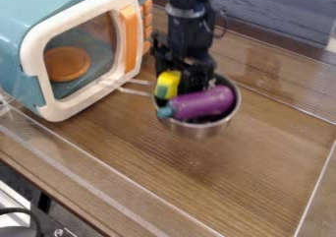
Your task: Remove the eggplant from inside the silver pot and put it on the table
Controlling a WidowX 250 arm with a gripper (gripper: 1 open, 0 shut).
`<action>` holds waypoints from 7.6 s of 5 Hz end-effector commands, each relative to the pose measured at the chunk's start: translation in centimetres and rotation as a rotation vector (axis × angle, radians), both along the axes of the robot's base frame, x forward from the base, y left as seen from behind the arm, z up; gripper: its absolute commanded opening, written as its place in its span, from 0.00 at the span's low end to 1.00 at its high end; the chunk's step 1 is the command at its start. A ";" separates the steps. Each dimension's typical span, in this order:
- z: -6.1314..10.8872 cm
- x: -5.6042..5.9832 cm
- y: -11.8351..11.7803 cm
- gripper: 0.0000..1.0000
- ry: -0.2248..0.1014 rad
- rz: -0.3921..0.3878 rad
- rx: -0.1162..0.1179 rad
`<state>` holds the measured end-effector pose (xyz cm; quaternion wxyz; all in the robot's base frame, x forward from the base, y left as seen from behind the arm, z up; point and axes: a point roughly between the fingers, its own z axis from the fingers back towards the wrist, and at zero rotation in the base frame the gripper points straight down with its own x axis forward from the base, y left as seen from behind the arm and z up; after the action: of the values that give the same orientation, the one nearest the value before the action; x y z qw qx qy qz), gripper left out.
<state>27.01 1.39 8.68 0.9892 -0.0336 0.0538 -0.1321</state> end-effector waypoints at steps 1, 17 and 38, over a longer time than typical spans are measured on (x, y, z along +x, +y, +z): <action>4.1 0.6 -0.5 0.00 -0.091 -0.049 0.016; 8.6 -6.6 -7.9 0.00 -0.116 -0.326 -0.003; -4.4 -6.8 -5.7 1.00 -0.168 -0.726 -0.045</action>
<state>19.34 -4.19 3.63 0.8789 -0.0285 -0.0057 -0.4762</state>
